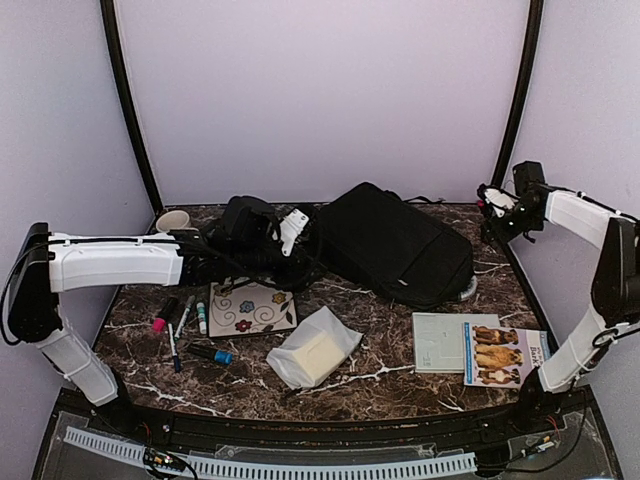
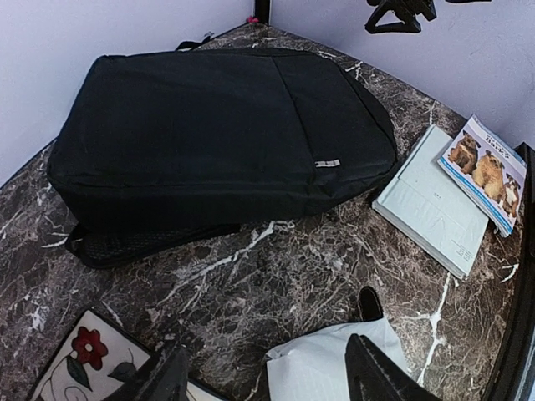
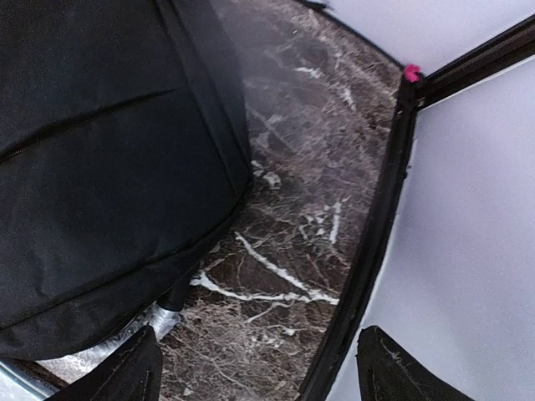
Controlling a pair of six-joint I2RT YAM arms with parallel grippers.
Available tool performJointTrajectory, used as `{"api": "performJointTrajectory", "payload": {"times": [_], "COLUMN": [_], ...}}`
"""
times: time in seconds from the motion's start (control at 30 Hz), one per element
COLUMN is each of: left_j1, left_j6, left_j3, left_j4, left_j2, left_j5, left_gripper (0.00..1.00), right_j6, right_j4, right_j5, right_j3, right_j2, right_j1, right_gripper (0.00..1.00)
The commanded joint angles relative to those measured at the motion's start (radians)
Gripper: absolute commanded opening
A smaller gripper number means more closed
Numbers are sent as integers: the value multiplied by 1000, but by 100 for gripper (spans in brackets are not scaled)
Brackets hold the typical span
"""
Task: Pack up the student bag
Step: Move the student bag to the center of the board.
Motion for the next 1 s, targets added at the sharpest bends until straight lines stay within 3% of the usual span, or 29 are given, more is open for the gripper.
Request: {"api": "performJointTrajectory", "payload": {"times": [0.0, 0.2, 0.53, 0.73, 0.97], "left_j1": [-11, -11, -13, -13, 8], "left_j6": [-65, -95, -120, -105, -138], "left_j3": [64, 165, 218, 242, 264], "left_j4": [-17, -99, -99, -129, -168], "left_j2": [34, 144, 220, 247, 293], "left_j5": [30, 7, 13, -4, -159], "left_gripper": [67, 67, 66, 66, 67], "right_j6": [10, 45, 8, -25, -26], "right_j4": [-85, -141, -268, -321, -330], "right_j5": [-102, -224, -355, -447, -540], "right_j3": [58, 114, 130, 75, 64], "right_j2": [79, 191, 307, 299, 294], "right_j1": [-6, -5, 25, 124, 332], "right_gripper": [80, 80, 70, 65, 64]}}
